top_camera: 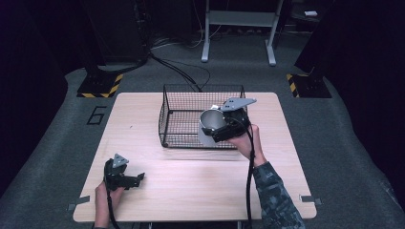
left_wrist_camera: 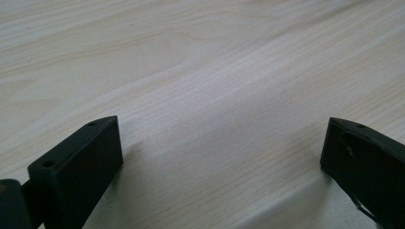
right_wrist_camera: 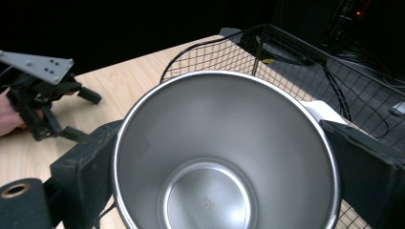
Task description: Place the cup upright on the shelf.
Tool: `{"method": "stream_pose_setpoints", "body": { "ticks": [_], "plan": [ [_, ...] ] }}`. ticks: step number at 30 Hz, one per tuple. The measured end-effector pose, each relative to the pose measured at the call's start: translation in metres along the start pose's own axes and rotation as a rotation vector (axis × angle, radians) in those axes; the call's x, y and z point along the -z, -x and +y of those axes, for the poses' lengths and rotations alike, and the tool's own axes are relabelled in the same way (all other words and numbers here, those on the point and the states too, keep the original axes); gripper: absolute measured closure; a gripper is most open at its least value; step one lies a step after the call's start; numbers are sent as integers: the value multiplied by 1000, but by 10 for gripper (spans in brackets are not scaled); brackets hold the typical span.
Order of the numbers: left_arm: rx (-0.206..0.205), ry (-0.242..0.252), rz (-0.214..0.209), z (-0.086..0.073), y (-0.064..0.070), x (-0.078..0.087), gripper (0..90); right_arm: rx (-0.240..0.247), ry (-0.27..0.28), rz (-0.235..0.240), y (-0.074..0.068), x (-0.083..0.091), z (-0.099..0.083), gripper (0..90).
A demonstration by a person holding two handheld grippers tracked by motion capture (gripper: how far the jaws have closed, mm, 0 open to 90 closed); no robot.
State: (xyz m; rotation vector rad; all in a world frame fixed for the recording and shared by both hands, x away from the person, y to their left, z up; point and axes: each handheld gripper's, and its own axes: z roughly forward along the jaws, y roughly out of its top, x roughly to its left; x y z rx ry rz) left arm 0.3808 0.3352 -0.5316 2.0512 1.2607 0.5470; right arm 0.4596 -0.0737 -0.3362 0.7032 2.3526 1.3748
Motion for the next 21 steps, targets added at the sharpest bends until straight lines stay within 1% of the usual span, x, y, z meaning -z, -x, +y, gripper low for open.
{"method": "stream_pose_setpoints", "body": {
  "ticks": [1, 2, 3, 5, 6, 8, 11, 12, 14, 16, 17, 19, 20, 21],
  "plan": [
    [0, 1, 0, 0, 0, 0, 5, -3, 0, -7, 5, -2, 2, 59],
    [0, 1, 0, 0, 0, 0, 4, -3, 0, -7, 5, -2, 2, 59],
    [2, 9, 2, 0, 0, -1, 4, -7, -1, -12, 7, -3, 4, 59],
    [2, 8, 2, 0, 0, -1, 4, -13, -1, -20, 12, -5, 7, 59],
    [2, 9, 3, 0, 0, -1, 5, -14, -6, -35, 16, -8, 10, 58],
    [2, 8, 3, 0, 0, -1, 4, -19, -8, -40, 18, -9, 11, 59],
    [2, 8, 3, 0, 0, -1, 5, -30, -22, -64, 23, -15, 13, 59],
    [2, 9, 3, 0, 0, -1, 5, -21, -23, -70, 26, -18, 13, 59],
    [2, 8, 2, 0, 0, -1, 5, -39, -37, -89, 31, -26, 13, 59],
    [2, 8, 2, 0, 0, -1, 4, -38, -47, -91, 33, -28, 14, 58],
    [2, 9, 3, 0, 0, -1, 5, -53, -57, -101, 36, -33, 14, 58],
    [2, 8, 3, 0, 0, -1, 5, -56, -55, -105, 41, -38, 13, 58],
    [2, 8, 3, 0, 0, -1, 5, -56, -55, -105, 41, -38, 13, 58],
    [2, 9, 3, 0, 0, -1, 5, -60, -64, -107, 43, -40, 13, 59]
  ]
}}
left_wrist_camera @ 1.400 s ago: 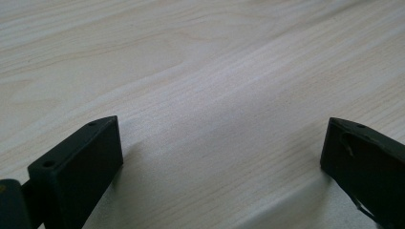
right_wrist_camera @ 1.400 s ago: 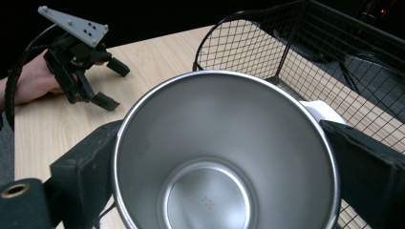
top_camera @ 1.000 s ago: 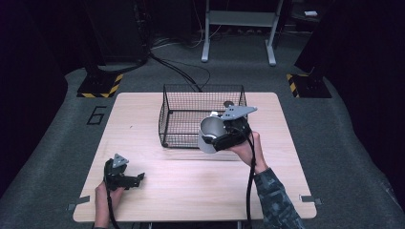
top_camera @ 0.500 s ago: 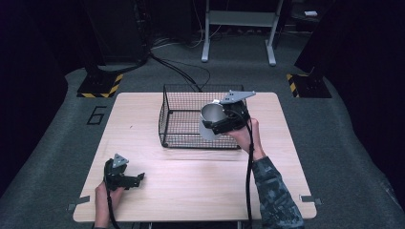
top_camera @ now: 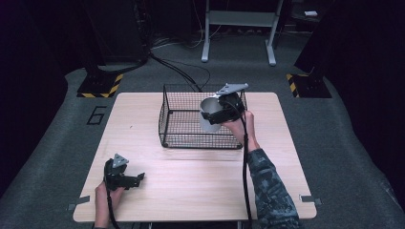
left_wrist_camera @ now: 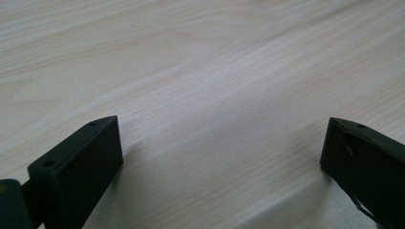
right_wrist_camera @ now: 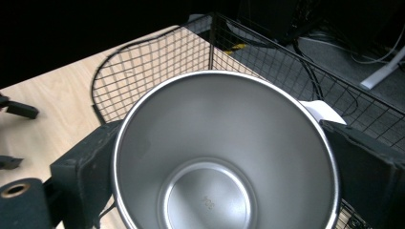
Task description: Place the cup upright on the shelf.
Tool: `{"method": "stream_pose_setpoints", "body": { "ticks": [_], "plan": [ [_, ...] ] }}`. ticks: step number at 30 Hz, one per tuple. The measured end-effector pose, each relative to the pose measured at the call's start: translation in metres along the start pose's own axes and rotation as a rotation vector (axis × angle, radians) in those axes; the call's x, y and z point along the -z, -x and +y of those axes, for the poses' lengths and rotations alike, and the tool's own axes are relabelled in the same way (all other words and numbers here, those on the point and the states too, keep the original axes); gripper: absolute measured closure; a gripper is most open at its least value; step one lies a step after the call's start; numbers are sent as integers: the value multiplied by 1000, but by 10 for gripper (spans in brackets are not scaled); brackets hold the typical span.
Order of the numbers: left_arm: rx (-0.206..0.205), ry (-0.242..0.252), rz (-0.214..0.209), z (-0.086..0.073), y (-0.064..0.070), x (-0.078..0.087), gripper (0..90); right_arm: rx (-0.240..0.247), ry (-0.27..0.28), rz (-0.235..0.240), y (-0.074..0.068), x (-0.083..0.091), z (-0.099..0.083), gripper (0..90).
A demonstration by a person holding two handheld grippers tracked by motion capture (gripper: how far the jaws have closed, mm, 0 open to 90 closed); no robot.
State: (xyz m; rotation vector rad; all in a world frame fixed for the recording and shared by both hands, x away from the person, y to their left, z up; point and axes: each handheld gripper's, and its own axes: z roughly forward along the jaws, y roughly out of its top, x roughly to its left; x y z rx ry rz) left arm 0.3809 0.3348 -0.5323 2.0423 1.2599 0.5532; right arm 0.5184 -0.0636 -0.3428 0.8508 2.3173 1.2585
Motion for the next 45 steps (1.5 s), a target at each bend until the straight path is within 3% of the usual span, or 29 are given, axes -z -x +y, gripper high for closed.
{"method": "stream_pose_setpoints", "body": {
  "ticks": [9, 30, 34, 45],
  "plan": [
    [0, 0, 0, 0, 0, 0, 5, -22, -19, -25, 13, -20, -1, 58],
    [-3, -9, -3, 0, 0, 1, 4, -81, -89, -92, 25, -58, -9, 58],
    [0, 0, 0, 0, 0, 0, 5, -110, -100, -95, 27, -64, -12, 58],
    [-1, -1, 0, 0, 0, 0, 5, -114, -140, -97, 30, -81, -18, 58]
  ]
}}
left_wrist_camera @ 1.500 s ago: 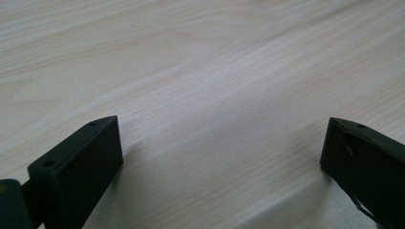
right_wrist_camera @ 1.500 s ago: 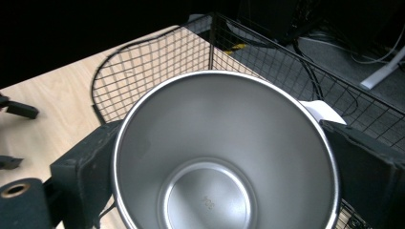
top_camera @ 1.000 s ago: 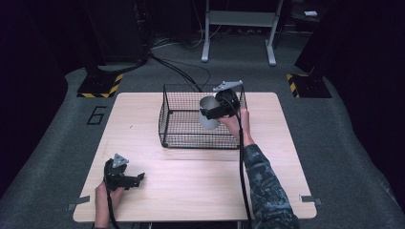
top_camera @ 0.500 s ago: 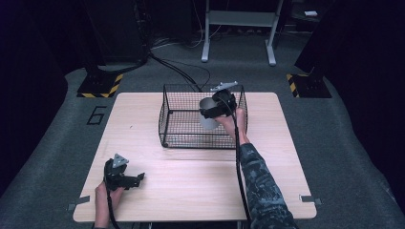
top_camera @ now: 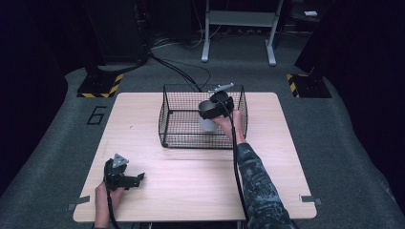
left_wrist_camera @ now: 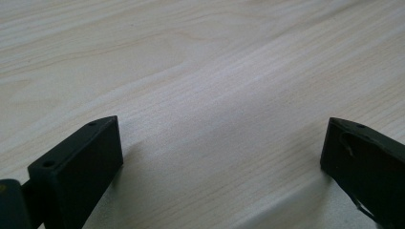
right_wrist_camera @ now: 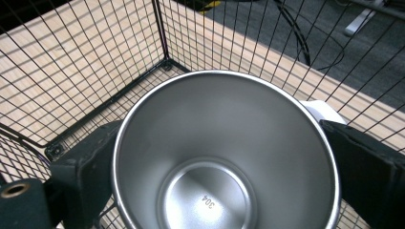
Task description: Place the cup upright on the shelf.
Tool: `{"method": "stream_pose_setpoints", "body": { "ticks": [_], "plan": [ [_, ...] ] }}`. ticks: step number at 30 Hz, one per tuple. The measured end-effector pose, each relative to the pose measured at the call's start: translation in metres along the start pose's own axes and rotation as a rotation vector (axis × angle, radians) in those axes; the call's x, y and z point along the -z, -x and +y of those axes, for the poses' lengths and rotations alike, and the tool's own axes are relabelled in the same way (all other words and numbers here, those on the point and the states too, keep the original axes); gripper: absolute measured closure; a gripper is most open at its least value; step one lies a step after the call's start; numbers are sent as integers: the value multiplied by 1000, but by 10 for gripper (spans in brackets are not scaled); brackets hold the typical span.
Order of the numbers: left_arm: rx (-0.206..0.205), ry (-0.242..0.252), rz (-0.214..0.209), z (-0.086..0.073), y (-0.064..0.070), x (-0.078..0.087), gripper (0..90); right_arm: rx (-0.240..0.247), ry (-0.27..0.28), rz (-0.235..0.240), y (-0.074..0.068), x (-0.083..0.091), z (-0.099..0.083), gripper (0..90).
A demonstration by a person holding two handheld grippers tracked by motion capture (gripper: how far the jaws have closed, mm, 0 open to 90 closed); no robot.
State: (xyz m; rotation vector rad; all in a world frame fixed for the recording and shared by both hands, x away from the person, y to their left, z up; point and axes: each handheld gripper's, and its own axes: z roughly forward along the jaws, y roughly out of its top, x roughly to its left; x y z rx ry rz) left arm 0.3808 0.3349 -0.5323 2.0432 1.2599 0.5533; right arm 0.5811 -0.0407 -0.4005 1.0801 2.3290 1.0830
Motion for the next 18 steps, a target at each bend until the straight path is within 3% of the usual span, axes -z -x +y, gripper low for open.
{"method": "stream_pose_setpoints", "body": {
  "ticks": [4, 5, 18],
  "plan": [
    [1, 1, 0, 0, 0, 0, 5, 5, -22, 1, 1, -7, -2, 58],
    [0, 0, 0, 0, 0, 0, 5, -19, -29, 7, 0, -10, -3, 58],
    [0, 0, 0, 0, 0, 0, 5, -11, -83, 16, -3, -19, -7, 58]
  ]
}}
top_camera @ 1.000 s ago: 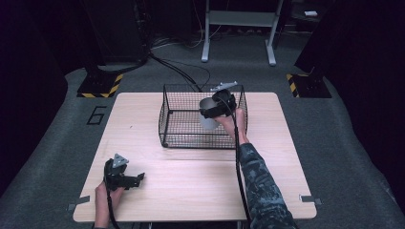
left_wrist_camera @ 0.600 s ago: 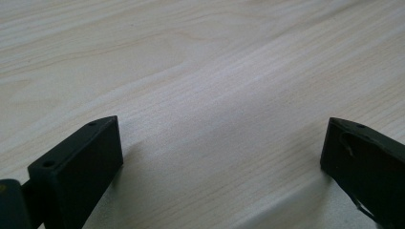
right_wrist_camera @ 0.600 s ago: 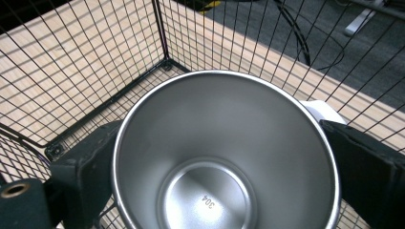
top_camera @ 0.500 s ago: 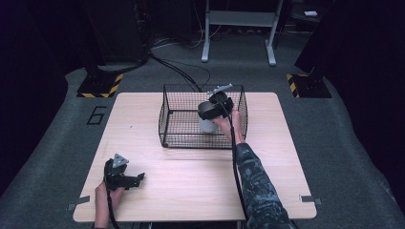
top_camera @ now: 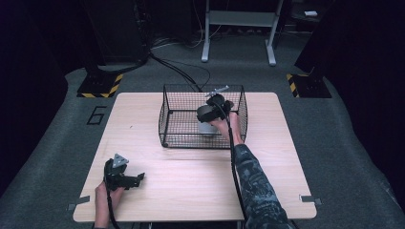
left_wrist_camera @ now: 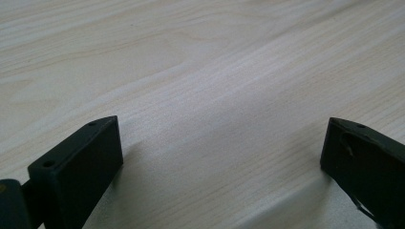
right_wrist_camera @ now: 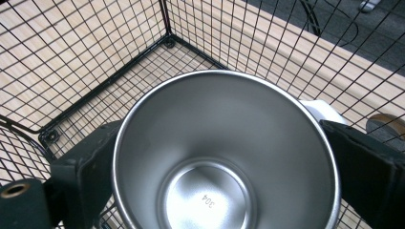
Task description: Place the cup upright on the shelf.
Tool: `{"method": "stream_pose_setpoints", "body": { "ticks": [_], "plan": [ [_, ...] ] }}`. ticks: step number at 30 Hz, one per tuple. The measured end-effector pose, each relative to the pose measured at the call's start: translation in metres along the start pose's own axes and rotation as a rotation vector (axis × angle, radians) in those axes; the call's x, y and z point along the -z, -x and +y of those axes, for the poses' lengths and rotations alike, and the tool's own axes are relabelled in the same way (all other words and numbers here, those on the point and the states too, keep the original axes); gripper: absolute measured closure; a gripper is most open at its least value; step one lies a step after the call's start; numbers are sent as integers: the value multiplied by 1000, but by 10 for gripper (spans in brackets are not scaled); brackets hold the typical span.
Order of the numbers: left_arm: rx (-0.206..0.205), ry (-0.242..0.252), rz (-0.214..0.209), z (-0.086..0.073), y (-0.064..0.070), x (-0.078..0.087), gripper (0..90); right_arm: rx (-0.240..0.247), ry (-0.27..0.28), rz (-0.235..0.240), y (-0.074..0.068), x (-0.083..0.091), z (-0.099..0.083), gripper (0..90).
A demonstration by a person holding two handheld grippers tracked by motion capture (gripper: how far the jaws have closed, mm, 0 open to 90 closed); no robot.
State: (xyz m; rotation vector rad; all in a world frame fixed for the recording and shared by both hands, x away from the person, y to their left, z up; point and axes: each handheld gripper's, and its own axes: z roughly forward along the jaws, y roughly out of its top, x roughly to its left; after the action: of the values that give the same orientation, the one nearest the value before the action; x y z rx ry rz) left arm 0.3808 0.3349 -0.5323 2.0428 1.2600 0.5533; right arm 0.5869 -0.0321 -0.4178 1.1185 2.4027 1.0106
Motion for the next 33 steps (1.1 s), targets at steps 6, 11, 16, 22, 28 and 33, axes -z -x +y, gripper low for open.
{"method": "stream_pose_setpoints", "body": {
  "ticks": [6, 11, 16, 22, 28, 33],
  "plan": [
    [0, 0, 0, 0, 0, 0, 5, 1, -22, 5, 0, -3, -1, 57],
    [0, 0, 0, 0, 0, 0, 5, -5, -31, 6, -1, -5, -2, 57],
    [0, 0, 0, 0, 0, 0, 5, -4, -40, 11, 0, -6, -2, 57],
    [0, 0, 0, 0, 0, 0, 5, -5, -50, 10, 0, -6, -3, 57],
    [0, 0, 0, 0, 0, 0, 5, -10, -56, 9, 0, -6, -3, 57],
    [0, 0, 0, 0, 0, 0, 5, -6, -71, 15, -2, -5, -4, 54]
  ]
}}
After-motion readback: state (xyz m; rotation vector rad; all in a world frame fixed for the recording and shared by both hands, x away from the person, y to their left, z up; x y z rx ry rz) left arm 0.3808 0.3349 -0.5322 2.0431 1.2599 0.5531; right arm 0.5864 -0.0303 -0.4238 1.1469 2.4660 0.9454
